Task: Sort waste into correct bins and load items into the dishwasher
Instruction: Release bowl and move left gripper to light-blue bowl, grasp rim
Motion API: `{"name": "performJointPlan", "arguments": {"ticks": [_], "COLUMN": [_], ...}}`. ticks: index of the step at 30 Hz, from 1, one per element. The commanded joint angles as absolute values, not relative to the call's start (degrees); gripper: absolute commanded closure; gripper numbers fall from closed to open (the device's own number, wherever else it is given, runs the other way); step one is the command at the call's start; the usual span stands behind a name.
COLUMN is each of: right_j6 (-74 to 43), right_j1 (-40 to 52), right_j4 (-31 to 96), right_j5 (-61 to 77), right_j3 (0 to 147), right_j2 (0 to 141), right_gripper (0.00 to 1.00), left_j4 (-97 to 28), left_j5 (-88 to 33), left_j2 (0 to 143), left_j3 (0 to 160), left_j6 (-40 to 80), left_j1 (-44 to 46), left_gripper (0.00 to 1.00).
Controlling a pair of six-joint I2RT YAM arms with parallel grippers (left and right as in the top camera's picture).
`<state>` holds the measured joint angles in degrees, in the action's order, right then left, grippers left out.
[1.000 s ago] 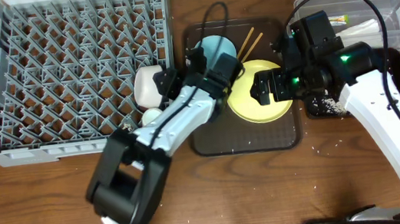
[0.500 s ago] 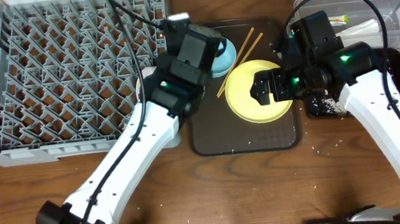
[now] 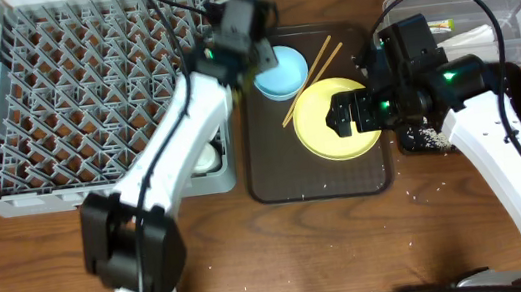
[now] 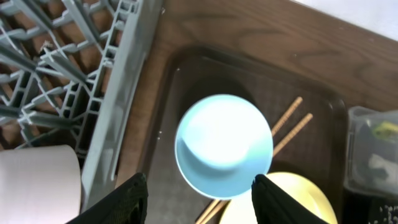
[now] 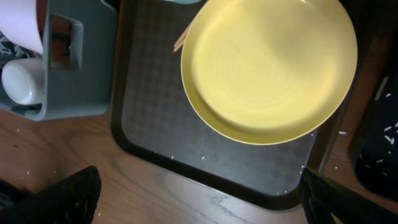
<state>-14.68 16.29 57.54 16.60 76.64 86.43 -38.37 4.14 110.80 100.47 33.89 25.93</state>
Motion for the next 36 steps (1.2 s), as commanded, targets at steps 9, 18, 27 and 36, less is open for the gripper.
{"name": "performJointPlan", "arguments": {"ticks": [9,18,27,36], "right_j6": [-15.20,-15.20,-15.20,-15.20], "right_j1": [15.92,15.92,15.92,15.92], "right_j4": [57.45,57.45,57.45,57.45], "right_j5": [16.29,16.32,16.29,16.29], "right_j3": [76.58,76.58,76.58,76.58], "right_j2": [86.43,86.43,86.43,86.43], "right_gripper": [0.01,0.01,0.01,0.01], "left_j4": [-42.94,-42.57,-41.06,-41.56], "left_j5": [2.66,10.55,14.22,18.94], "left_j2": [123.94,129.08,129.23,124.01], "left_j3": [107.87,107.85,107.00,107.28], "left_j6": [42.00,50.33,50.70,49.78], "left_j1": [27.90,30.28,30.74,30.57], "left_gripper": [0.50,0.61,0.57,0.49]}}
